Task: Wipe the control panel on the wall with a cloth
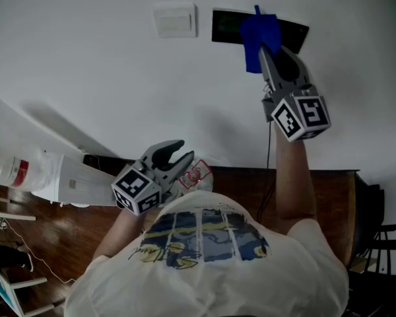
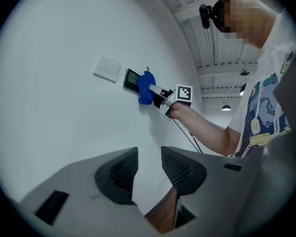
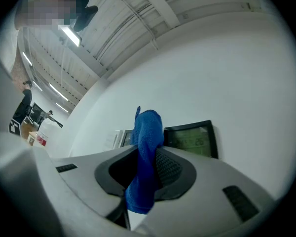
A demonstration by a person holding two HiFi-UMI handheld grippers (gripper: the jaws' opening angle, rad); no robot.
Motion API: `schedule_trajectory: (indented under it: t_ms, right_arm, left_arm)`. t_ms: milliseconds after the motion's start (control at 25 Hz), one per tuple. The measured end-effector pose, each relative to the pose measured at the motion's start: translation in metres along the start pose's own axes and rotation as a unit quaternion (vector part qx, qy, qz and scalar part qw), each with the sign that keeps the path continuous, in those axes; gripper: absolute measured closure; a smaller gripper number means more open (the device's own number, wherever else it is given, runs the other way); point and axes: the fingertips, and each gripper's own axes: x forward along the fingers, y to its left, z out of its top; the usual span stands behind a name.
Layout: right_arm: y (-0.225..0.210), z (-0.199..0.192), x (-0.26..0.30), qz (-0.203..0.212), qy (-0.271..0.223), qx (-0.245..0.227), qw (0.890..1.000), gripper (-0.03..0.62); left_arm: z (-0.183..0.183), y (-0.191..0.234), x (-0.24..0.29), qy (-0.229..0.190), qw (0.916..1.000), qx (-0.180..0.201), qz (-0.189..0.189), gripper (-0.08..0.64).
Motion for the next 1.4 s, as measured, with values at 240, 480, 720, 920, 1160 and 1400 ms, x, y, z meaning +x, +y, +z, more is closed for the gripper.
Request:
schedule_trajectory:
  t_ms: [240, 480, 720, 920, 1160, 1400]
  right_arm:
    - [-0.041, 0.002, -0.028, -0.034, 0.003, -0.004, 0.999, 0.523]
    - [-0.079, 0.003, -0.056, -0.065, 0.006, 0.003, 0.998, 0.523]
    - [-0.108, -0.002, -0.074, -0.082, 0.002, 0.022, 0.996, 0.523]
    - [-0.103, 0.004, -0.078, -0.079, -0.009, 0.019, 0.997, 0.523]
    - [-0.068, 0.022, -0.067, -0.068, -0.015, -0.008, 0.998, 0.523]
    - [-0.012, 0.029, -0.031, -0.030, -0.030, -0.013, 0.999, 0.523]
  left_arm:
    - [-0.003, -0.010, 0.018, 0.006, 0.9999, 0.002, -0.014, 0.433]
    - [-0.004, -0.021, 0.034, 0.012, 0.9996, -0.001, -0.024, 0.433]
    - [-0.006, -0.024, 0.049, 0.017, 0.9992, 0.000, -0.036, 0.433]
    - [-0.010, -0.019, 0.049, 0.021, 0.9990, 0.002, -0.040, 0.433]
    - [-0.008, -0.002, 0.032, 0.021, 0.9990, 0.002, -0.039, 0.433]
    - [-0.011, 0.021, 0.009, 0.022, 0.9991, 0.000, -0.036, 0.433]
